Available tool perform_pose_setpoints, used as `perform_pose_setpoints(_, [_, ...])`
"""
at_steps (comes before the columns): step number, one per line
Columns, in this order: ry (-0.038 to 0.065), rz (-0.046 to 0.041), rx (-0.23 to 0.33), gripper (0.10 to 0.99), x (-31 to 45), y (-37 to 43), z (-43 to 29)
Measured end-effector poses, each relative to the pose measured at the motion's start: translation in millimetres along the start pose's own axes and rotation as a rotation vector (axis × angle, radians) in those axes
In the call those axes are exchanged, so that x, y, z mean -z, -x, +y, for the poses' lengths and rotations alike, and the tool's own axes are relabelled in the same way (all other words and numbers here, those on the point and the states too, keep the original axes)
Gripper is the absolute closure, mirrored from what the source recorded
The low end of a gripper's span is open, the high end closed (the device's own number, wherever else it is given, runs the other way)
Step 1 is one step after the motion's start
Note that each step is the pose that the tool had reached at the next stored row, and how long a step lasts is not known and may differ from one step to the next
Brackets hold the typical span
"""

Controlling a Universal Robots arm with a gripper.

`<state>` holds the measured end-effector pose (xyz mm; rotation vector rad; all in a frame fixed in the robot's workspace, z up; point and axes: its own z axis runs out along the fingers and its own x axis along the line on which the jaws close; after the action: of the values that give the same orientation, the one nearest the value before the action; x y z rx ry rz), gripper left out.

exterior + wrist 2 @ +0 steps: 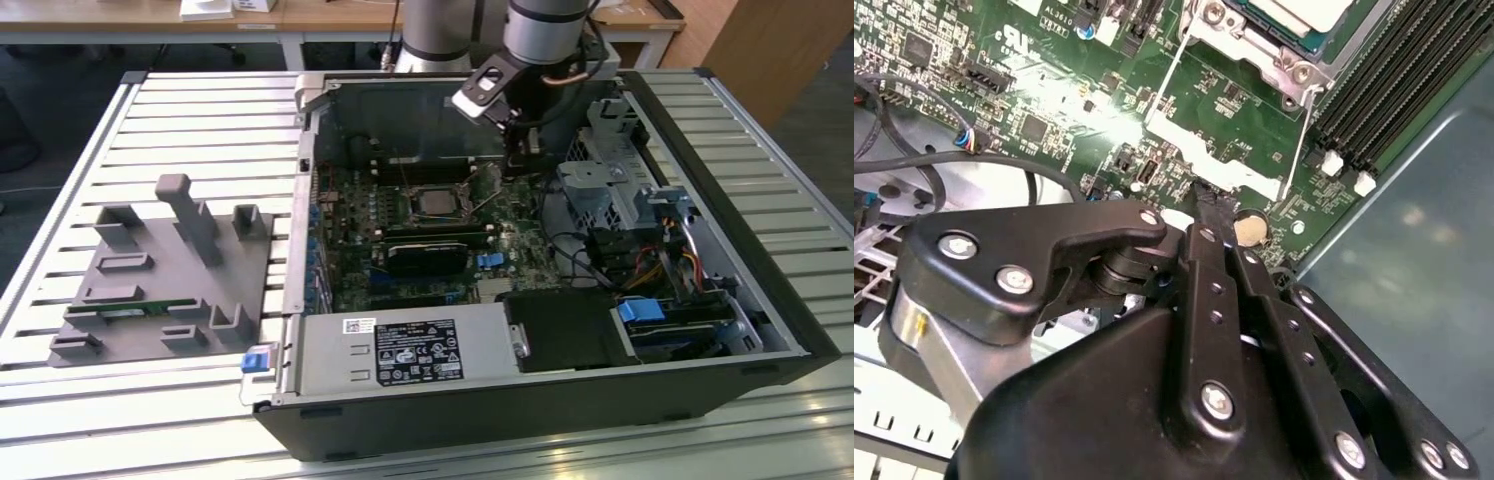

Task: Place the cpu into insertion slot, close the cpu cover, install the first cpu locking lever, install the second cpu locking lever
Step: 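Close the cpu cover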

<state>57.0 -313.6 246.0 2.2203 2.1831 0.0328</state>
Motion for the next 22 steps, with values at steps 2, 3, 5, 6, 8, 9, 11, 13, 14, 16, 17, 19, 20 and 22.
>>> perform_pose_setpoints(2, [0.000,0.0002,0.000,0.980,-0.3,0.0,-1.5])
perform_pose_setpoints(3, [0.000,0.0003,0.000,0.980,-0.4,0.1,-2.2])
perform_pose_setpoints(5, [0.000,0.0003,0.000,0.980,-0.6,0.1,-3.0])
perform_pose_setpoints(6, [0.000,0.0001,0.000,0.980,-0.6,0.1,-3.3])
perform_pose_setpoints(8, [0.000,0.0001,0.000,0.980,-0.6,0.1,-3.8])
perform_pose_setpoints(9, [0.000,0.0001,0.000,0.980,-0.6,0.1,-4.2])
perform_pose_setpoints(11, [0.000,0.0002,0.000,0.980,-0.6,0.1,-4.7])
perform_pose_setpoints(13, [0.000,0.0003,0.000,0.980,-0.5,0.1,-5.4])
perform_pose_setpoints(14, [0.000,0.0002,0.000,0.980,-0.5,0.1,-5.7])
perform_pose_setpoints(16, [0.000,0.0002,0.000,0.980,-0.5,0.1,-6.3])
perform_pose_setpoints(17, [0.000,0.0002,0.000,0.980,-0.5,0.1,-6.5])
perform_pose_setpoints(19, [0.000,0.0002,0.000,0.980,-0.5,0.1,-7.2])
perform_pose_setpoints(20, [0.000,0.0002,0.000,0.980,-0.5,0.1,-7.6])
perform_pose_setpoints(22, [0.000,0.0001,0.000,0.980,-0.4,0.2,-8.3])
